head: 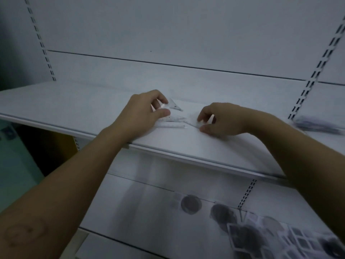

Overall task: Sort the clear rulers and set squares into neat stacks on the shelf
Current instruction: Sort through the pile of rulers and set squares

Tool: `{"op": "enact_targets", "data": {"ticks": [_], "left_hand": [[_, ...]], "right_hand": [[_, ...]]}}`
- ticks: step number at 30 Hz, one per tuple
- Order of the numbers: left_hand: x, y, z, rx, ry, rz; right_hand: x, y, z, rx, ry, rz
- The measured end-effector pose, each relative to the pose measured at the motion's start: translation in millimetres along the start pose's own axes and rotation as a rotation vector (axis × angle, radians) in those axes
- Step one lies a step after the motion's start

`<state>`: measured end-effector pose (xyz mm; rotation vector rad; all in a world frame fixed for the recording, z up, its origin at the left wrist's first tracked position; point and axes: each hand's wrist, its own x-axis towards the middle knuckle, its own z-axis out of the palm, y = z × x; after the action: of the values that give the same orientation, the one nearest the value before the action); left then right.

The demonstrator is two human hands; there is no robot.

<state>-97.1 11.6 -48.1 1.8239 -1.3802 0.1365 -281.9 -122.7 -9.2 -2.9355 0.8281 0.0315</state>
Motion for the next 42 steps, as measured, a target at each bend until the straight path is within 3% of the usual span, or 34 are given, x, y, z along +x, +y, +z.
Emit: {"op": "enact_targets", "data": {"ticks": [8, 16, 19, 24, 29, 32, 37, 42], "left_hand": [[-10, 22, -1, -0.136, 0.080, 0.014], [-18, 50, 15, -0.266, 0.154, -0.038], [-18, 59, 19, -0.329, 0.141, -0.068], [-4, 78, 29, -0.479, -0.002, -0.179], [9, 117, 53, -0.630, -0.188, -0.173], [21, 143, 73, -0.671, -0.229, -0.171], [45, 189, 112, -0.698, -0.263, -0.221], [67, 234, 149, -0.618, -0.239, -0.166]], "right_hand": [[-68, -24, -1, -0.169, -0.136, -0.075], [-103, -20, 6, -0.327, 0.146, -0.264], [-112, -8, -3, -0.201, 0.257, -0.308], [-121, 32, -15, -0.111, 0.445, -0.120], [-132, 107, -16, -0.067, 0.358, 0.096], [-151, 147, -20, -0.003, 0.344, 0.203], [-177, 212, -30, 0.030, 0.478, 0.331], [-167, 254, -26, 0.052, 0.388, 0.313]]}}
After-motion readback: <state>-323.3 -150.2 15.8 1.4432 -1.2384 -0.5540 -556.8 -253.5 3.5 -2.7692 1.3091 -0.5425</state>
